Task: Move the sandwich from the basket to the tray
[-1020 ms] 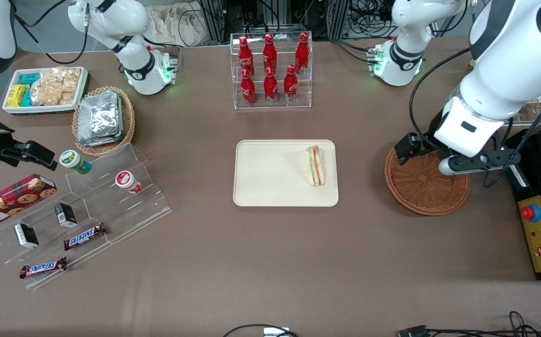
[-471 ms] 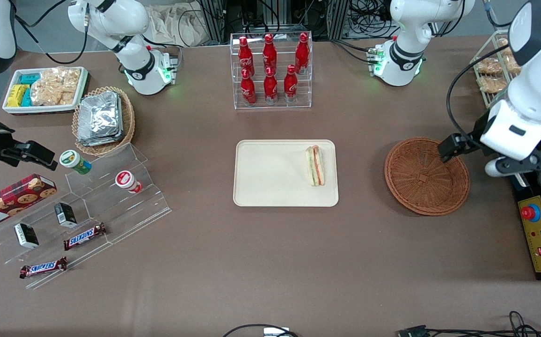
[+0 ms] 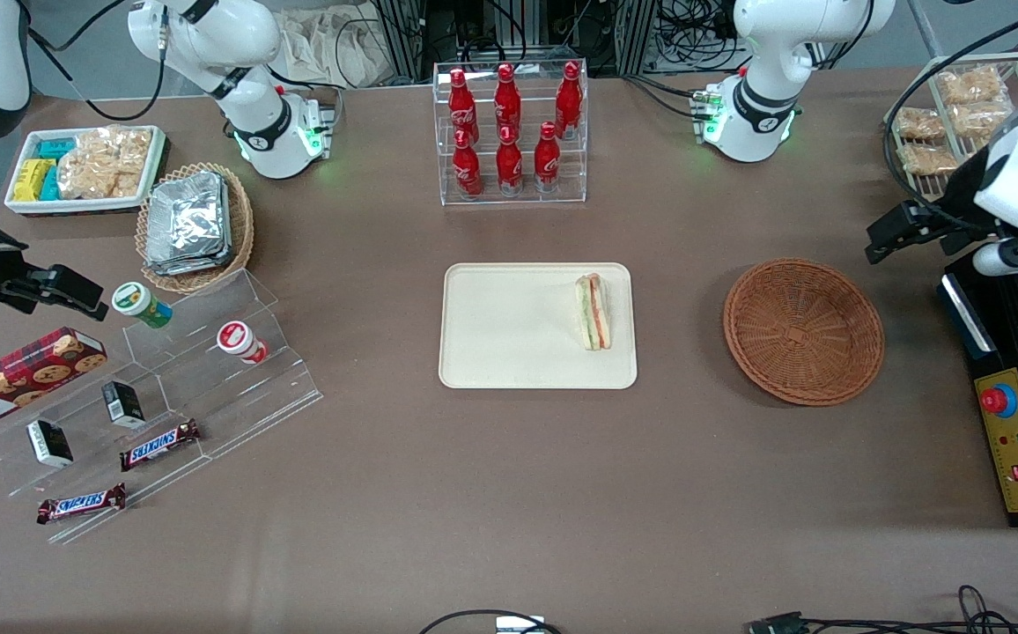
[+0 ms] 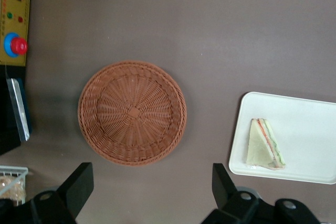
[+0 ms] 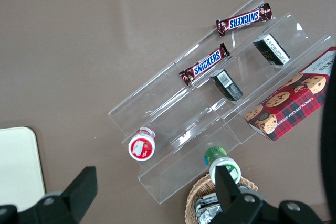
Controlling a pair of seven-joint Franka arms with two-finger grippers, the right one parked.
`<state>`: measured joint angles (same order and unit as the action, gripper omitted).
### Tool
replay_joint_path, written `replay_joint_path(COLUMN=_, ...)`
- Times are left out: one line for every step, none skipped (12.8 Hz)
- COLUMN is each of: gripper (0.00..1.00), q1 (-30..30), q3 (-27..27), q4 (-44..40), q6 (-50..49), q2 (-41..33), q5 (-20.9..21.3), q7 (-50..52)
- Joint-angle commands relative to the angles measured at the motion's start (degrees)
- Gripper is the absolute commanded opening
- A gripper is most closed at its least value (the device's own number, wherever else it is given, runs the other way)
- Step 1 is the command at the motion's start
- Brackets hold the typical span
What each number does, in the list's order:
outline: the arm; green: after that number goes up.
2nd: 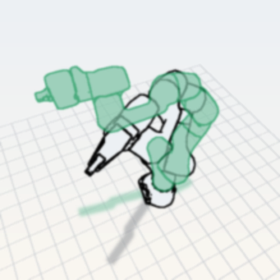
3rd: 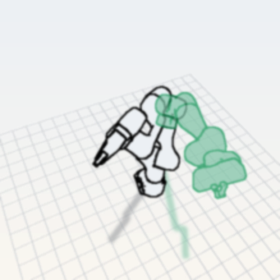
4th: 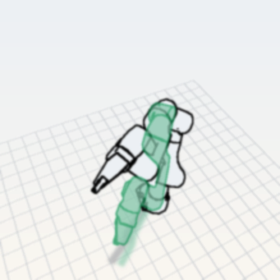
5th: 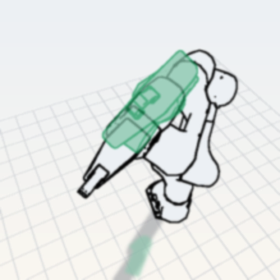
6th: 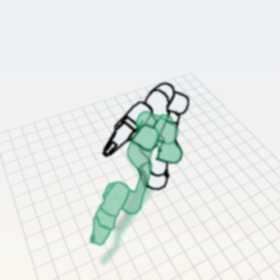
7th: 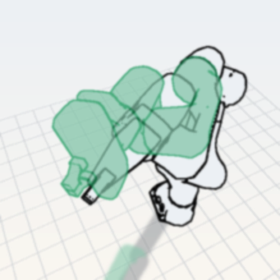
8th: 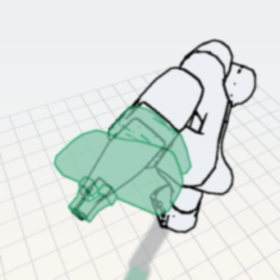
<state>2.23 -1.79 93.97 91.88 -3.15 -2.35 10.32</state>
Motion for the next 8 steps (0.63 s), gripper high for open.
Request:
replay_joint_path(gripper=1.00, q1=2.25, q3=0.74, q4=-5.72, q6=-3.35, q2=2.61, q5=0.33, q7=-0.65)
replay_joint_path(gripper=1.00, q1=2.25, q3=0.65, q4=-5.38, q6=-3.98, q2=2.19, q5=0.50, q7=0.22)
replay_joint_path(gripper=1.00, q1=1.82, q3=0.39, q4=-5.73, q6=-3.99, q2=2.27, q5=0.50, q7=0.40)
replay_joint_path(gripper=1.00, q1=1.73, q3=0.38, q4=-5.65, q6=-3.99, q2=2.44, q5=1.29, q7=0.40)
replay_joint_path(gripper=1.00, q1=1.64, q3=0.12, q4=-5.64, q6=-3.82, q2=2.53, q5=3.12, q7=0.40)
replay_joint_path(gripper=1.00, q1=1.46, q3=0.12, q4=-5.82, q6=-3.90, q2=2.62, q5=3.49, q7=-0.38)
replay_joint_path(gripper=1.00, q1=1.20, q3=-0.31, q4=-5.73, q6=-4.42, q2=2.71, q5=3.32, q7=-0.39)
replay_joint_path(gripper=1.00, q1=1.02, q3=-0.75, q4=-5.47, q6=-4.60, q2=2.71, q5=3.32, q7=-0.56)
